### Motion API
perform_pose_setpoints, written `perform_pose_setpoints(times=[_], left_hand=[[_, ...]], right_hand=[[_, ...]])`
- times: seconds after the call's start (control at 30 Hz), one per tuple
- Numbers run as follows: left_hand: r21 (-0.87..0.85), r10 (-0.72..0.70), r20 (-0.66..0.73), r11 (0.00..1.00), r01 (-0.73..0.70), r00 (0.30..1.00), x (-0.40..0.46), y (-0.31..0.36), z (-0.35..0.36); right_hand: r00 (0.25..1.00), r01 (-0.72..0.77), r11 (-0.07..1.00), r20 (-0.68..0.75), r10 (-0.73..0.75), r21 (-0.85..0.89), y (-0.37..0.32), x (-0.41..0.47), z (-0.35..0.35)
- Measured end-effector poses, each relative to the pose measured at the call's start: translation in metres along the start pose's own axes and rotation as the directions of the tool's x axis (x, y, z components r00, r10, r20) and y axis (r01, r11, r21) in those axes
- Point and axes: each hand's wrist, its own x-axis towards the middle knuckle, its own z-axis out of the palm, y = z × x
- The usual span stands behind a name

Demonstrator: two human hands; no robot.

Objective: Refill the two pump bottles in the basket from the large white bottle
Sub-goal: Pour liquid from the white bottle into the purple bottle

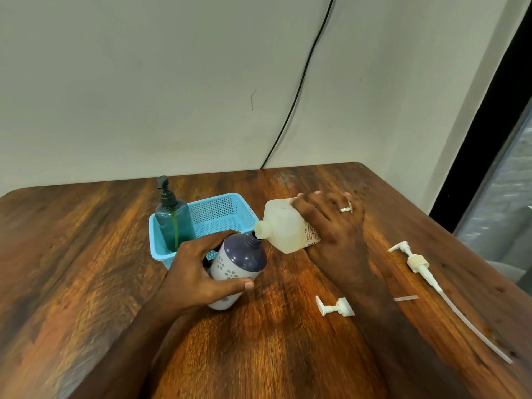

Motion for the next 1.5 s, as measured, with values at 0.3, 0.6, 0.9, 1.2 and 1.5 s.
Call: perform_pose_setpoints(times=[0.3,0.6,0.9,1.2,1.5], left_hand=[[0.008,-0.002,0.009,1.000,0.002,1.000,0.0006,0.0008,0.0002],[0.007,-0.030,0.004,1.000,0.030,1.000,-0.0010,-0.0004,0.0002],[0.008,-0.026,0.009,1.000,0.026,1.000,-0.0009,-0.0032,0.0007],[0.012,-0.028,0.004,1.000,0.028,1.000,-0.0007,-0.0040,0.0007],[0.021,-0.024,0.003,0.999,0.024,1.000,-0.0007,0.0005,-0.0003]], right_hand=[[1.000,-0.015,1.000,0.019,0.015,-0.001,0.0011,0.0002,0.0013],[1.000,-0.015,1.000,0.013,0.015,-0.001,0.0010,-0.0003,0.0015],[1.000,-0.010,1.000,0.019,0.010,-0.004,0.0009,0.0002,0.0006],[1.000,-0.007,1.000,0.008,0.007,-0.001,0.0008,0.0003,0.0010],[1.000,0.002,1.000,0.008,-0.002,-0.018,0.0017,0.0003,0.0012]])
